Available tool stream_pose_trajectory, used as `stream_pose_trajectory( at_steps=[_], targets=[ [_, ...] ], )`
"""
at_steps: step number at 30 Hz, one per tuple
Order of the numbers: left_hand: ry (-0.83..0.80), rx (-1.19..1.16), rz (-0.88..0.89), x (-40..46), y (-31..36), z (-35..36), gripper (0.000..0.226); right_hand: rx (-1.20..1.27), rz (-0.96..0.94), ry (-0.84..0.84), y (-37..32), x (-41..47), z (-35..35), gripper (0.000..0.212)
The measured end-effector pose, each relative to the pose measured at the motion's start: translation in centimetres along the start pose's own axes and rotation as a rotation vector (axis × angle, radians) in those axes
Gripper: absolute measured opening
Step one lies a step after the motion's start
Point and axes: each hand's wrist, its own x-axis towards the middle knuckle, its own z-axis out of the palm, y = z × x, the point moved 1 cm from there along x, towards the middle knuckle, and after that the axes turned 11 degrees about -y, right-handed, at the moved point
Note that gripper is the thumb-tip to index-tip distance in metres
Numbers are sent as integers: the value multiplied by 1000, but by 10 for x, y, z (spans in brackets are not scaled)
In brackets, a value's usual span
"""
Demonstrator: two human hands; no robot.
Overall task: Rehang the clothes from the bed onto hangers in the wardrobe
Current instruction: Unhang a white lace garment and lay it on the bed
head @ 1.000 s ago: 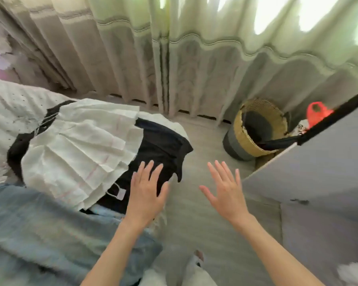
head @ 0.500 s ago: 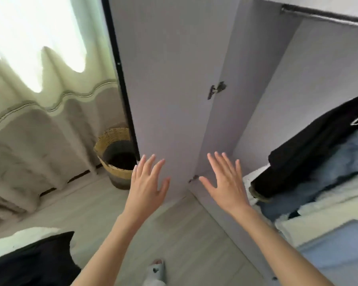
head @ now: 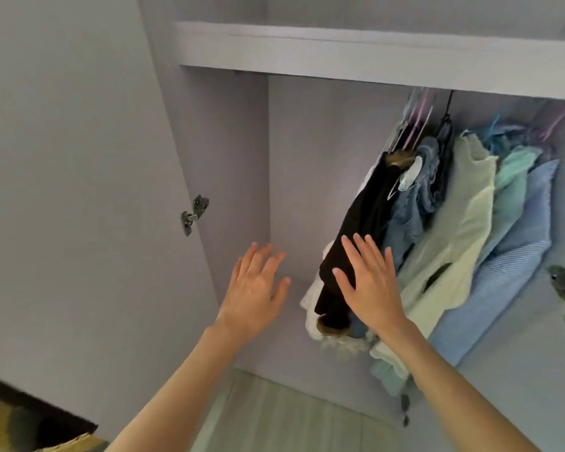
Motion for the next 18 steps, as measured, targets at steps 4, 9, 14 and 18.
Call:
stream_pose_trajectory(
  at_steps=[4,9,14,18],
  targets=[
    [-46,-54,82,46,21,6,66,-24,71,55,37,11,-12,58],
    [-70,-89,156,105,51,16,59,-20,116,133,85,49,-30,55],
    [-35,-181,168,166,75,28,53,-70,-35,216,109,125,-56,49],
    [-70,-280,235,199,97,40,57,-154,-174,162,124,176,-58,46]
  ],
)
